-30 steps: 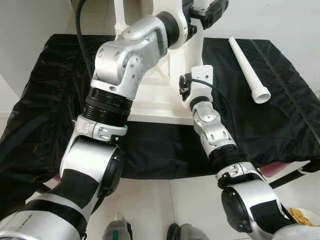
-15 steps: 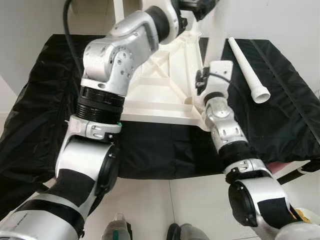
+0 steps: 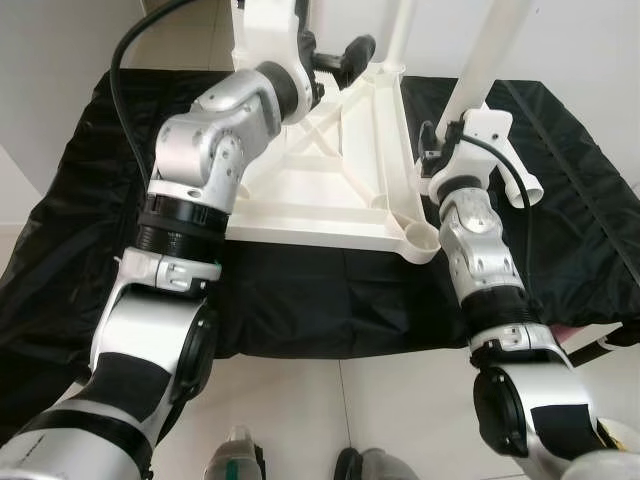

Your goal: Building children table

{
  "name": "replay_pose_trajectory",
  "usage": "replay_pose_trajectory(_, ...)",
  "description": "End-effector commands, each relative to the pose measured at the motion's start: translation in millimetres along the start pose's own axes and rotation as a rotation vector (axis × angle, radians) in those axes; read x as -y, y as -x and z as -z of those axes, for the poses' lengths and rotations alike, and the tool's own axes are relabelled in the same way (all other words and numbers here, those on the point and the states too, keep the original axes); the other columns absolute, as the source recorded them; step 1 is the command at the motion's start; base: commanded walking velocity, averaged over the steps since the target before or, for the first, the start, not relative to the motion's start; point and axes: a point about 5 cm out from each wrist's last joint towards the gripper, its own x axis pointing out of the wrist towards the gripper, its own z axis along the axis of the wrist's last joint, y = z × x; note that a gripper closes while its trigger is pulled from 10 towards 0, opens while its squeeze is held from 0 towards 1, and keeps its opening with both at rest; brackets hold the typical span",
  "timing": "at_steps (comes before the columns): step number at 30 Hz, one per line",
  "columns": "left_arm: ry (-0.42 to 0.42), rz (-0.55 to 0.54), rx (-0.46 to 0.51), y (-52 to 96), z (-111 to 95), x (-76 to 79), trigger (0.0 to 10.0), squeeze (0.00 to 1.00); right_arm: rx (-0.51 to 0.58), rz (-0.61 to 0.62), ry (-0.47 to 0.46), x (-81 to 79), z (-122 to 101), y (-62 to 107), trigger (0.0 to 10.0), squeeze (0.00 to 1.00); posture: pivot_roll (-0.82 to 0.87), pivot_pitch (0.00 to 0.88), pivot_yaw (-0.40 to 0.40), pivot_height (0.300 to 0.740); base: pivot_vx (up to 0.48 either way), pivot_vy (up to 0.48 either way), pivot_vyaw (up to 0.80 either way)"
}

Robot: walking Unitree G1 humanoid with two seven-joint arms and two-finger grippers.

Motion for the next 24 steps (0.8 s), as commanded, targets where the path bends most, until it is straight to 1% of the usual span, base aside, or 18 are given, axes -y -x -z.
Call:
replay_pose_trajectory(1,-0.049,0.006,0.004,1.9,1,1.2,10.0,0.0,0.066,-0.03,-0.021,0.5,-10,2.6,10.0,0.0,0.07,0.013,-0.017,0.74,0.0,0.0,0.0)
replay_pose_trajectory(3,-0.12,-0.037,0.022,5.7,3,-2.7,10.0,0.0,0.086,-0.048,-0.051,1.0,-11,8.9,10.0,0.0,0.07,0.018,-0.018,0.74,0.0,0.0,0.0)
replay_pose_trajectory(4,-0.181,-0.062,0.036,8.6,4,-4.5,10.0,0.0,0.101,-0.063,-0.065,0.7,-12,14.0,10.0,0.0,0.07,0.025,-0.015,0.74,0.0,0.0,0.0)
replay_pose_trajectory(5,-0.181,-0.062,0.036,8.6,4,-4.5,10.0,0.0,0.101,-0.063,-0.065,0.7,-12,14.0,10.0,0.0,0.07,0.025,-0.015,0.74,0.0,0.0,0.0)
replay_pose_trajectory(8,-0.278,-0.092,0.082,17.0,7,-4.5,10.0,0.0,0.123,-0.093,-0.087,-1.4,-15,25.7,10.0,0.0,0.07,0.033,-0.014,0.74,0.0,0.0,0.0)
replay_pose_trajectory(9,-0.278,-0.092,0.082,17.0,7,-4.5,10.0,0.0,0.123,-0.093,-0.087,-1.4,-15,25.7,10.0,0.0,0.07,0.033,-0.014,0.74,0.0,0.0,0.0)
replay_pose_trajectory(11,-0.317,-0.1,0.105,21.4,7,-3.1,10.0,0.0,0.127,-0.106,-0.099,-2.6,-16,30.2,10.0,0.0,0.07,0.037,-0.014,0.74,0.0,0.0,0.0)
replay_pose_trajectory(12,-0.317,-0.1,0.105,21.4,7,-3.1,10.0,0.0,0.127,-0.106,-0.099,-2.6,-16,30.2,10.0,0.0,0.07,0.037,-0.014,0.74,0.0,0.0,0.0)
replay_pose_trajectory(16,-0.27,-0.102,0.113,32.6,15,-0.2,10.0,0.0,0.124,-0.132,-0.107,-6.6,-20,41.0,10.0,0.0,0.06,0.05,-0.013,0.74,0.0,0.0,0.0)
replay_pose_trajectory(19,-0.309,-0.112,0.105,36.5,20,-0.7,10.0,0.0,0.111,-0.107,-0.131,-5.5,-20,43.5,10.0,0.0,0.06,0.057,-0.016,0.74,0.0,0.0,0.0)
replay_pose_trajectory(20,-0.335,-0.146,0.105,40.7,26,-3.1,10.0,0.0,0.106,-0.101,-0.141,-5.9,-21,45.8,10.0,0.0,0.06,0.065,-0.011,0.74,0.0,0.0,0.0)
replay_pose_trajectory(23,-0.31,-0.157,0.106,42.9,32,-2.9,10.0,0.0,0.099,-0.109,-0.136,-6.8,-21,47.6,10.0,0.0,0.06,0.065,-0.011,0.74,0.0,0.0,0.0)
replay_pose_trajectory(24,-0.336,-0.151,0.115,44.0,36,-0.6,10.0,0.0,0.106,-0.126,-0.117,-8.0,-20,48.4,10.0,0.0,0.06,0.069,-0.01,0.74,0.0,0.0,0.0)
